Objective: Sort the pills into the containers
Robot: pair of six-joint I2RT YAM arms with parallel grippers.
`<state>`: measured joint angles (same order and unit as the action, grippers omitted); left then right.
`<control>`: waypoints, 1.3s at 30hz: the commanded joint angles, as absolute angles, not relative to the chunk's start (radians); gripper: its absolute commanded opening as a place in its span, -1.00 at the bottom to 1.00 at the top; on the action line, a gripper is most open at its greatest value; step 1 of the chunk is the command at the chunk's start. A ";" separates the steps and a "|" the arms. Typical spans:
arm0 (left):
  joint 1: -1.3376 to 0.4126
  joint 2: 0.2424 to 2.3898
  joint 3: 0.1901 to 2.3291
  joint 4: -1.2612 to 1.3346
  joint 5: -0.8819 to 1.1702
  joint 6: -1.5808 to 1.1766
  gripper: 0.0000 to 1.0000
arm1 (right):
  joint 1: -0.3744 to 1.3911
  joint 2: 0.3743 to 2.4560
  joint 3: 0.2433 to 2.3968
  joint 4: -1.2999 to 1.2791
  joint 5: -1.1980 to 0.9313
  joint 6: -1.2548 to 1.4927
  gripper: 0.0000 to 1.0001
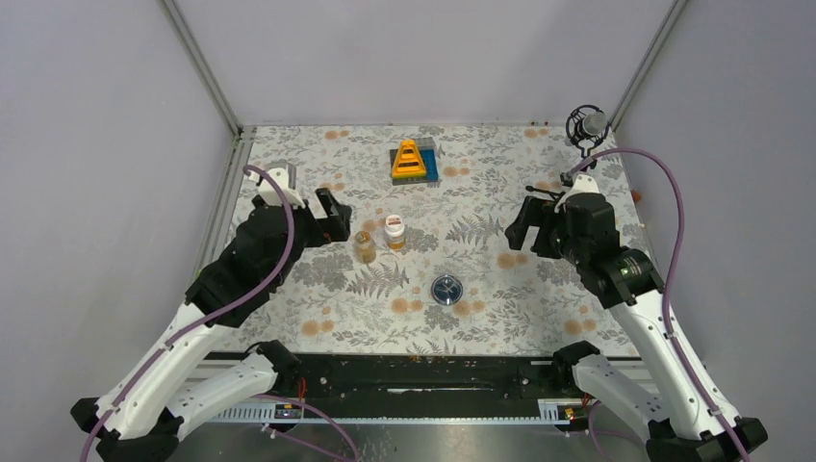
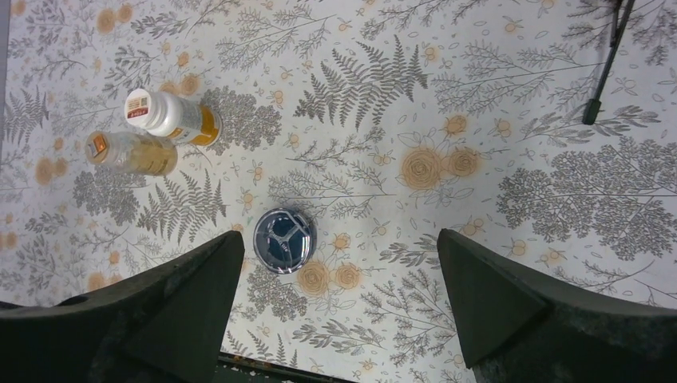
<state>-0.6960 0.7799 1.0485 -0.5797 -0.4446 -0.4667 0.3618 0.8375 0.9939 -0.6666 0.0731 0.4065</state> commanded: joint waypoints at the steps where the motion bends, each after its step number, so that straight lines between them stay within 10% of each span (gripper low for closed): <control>1: -0.694 0.766 1.022 -0.571 -0.470 -0.489 0.97 | 0.369 0.850 0.988 -0.611 -0.024 0.405 0.99; 16: -0.694 0.690 0.833 -0.427 -0.204 -0.488 0.97 | 0.410 0.943 0.804 -0.485 -0.142 0.506 0.60; 26: -0.695 0.762 0.674 -0.304 -0.056 -0.603 0.90 | 0.609 1.100 0.691 -0.401 0.082 0.575 -0.23; 39: -0.694 0.874 0.672 -0.251 -0.055 -0.678 0.79 | 0.851 1.331 0.808 -0.350 0.017 0.166 0.67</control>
<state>-0.6960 0.8856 0.6441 -0.3191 -0.0414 -0.6548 0.8040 1.2686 0.7246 -0.3687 0.0593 0.3393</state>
